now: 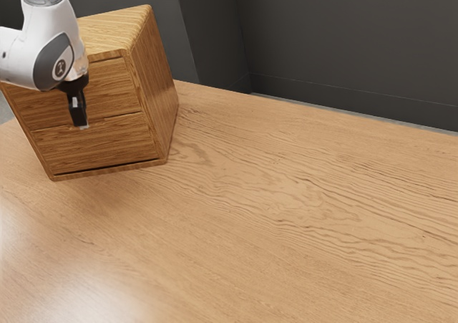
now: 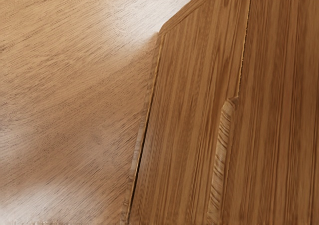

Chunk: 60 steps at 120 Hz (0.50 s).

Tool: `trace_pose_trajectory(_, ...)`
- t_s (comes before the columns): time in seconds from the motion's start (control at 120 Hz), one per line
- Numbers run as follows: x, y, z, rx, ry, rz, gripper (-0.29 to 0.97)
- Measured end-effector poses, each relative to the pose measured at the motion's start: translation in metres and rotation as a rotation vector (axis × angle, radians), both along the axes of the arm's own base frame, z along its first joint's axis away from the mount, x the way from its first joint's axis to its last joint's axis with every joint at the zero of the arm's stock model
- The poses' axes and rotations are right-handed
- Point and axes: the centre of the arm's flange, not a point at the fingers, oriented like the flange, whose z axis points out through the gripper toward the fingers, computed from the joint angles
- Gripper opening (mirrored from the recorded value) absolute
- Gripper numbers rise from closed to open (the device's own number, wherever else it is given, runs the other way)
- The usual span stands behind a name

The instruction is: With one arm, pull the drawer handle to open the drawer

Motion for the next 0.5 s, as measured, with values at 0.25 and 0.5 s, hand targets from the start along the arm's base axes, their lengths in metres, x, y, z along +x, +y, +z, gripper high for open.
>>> trace_pose_trajectory(0.25,-0.115,-0.092,0.067,-0.039,-0.091,0.031,0.67)
trace_pose_trajectory(0.5,-0.116,-0.365,0.122,-0.03,-0.138,-0.399,0.67)
